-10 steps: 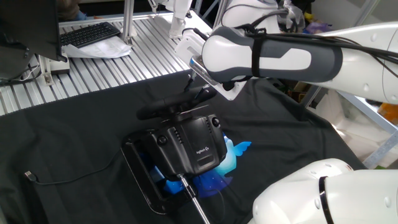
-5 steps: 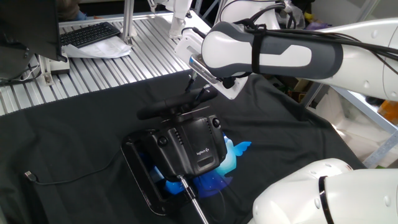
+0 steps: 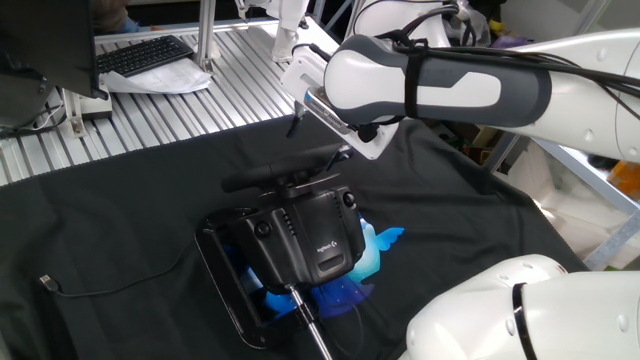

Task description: Rotate the steering wheel 90 degrees counterclockwise

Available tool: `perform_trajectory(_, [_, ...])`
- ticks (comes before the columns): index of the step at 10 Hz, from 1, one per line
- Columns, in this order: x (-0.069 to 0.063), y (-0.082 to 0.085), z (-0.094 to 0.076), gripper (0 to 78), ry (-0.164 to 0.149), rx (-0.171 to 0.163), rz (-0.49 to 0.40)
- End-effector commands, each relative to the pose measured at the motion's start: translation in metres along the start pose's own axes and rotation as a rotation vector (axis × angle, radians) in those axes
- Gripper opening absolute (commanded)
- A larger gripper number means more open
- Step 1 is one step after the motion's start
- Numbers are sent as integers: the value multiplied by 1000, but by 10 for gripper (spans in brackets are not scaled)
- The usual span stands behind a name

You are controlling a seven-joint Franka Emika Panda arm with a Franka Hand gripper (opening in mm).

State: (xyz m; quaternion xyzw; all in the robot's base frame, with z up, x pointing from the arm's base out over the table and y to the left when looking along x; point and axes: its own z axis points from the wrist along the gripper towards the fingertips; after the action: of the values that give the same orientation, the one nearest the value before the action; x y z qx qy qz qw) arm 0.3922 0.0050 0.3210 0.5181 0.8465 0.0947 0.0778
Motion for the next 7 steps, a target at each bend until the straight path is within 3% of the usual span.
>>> perform_trajectory(1, [0, 0, -3, 774, 10, 19, -1])
perform_trajectory(3, [0, 0, -3, 774, 10, 19, -1])
perform_trajectory(4, [31, 11, -42, 774, 61, 126, -465])
perform_trajectory(7, [31, 11, -43, 774, 62, 137, -514])
